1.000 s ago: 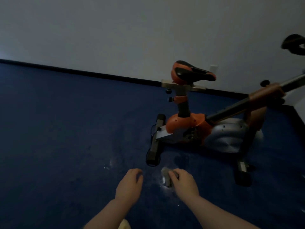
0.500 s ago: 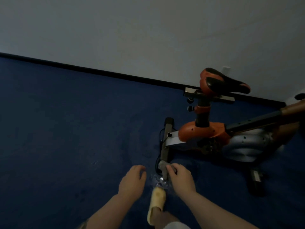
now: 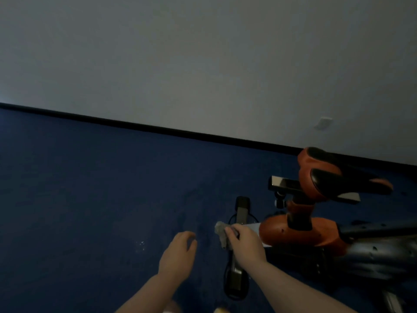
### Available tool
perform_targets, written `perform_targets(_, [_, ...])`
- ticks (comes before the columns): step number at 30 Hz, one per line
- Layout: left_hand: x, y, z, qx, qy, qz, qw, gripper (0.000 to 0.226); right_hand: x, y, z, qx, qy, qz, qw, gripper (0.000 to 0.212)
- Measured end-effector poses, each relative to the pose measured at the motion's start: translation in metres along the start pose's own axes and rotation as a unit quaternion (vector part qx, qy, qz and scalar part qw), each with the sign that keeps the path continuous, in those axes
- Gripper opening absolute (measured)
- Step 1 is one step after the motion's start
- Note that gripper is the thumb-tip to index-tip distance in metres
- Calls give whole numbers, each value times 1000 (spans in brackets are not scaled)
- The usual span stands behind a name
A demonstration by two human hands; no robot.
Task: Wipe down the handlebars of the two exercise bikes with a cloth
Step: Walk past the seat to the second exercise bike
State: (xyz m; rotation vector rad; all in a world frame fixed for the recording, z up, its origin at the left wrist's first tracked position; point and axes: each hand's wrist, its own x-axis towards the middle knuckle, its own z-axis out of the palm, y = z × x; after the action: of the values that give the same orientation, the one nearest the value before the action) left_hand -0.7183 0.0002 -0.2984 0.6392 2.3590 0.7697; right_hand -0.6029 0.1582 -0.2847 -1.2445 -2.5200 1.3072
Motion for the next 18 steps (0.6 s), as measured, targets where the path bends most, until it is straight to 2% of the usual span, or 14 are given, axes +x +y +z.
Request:
perform_targets(6, [96,1,-31,-10,-23,1,1000,26,86,-37,15,15,18,21,1000,31])
perform_targets(13, [218,-8,-114,25,-30,25,999,24,181,-81,26,42,35,109,993,29])
perform_targets(18, [312,17,-148,58,-59,40,996,29,246,-110,20,102,98,160,977,29])
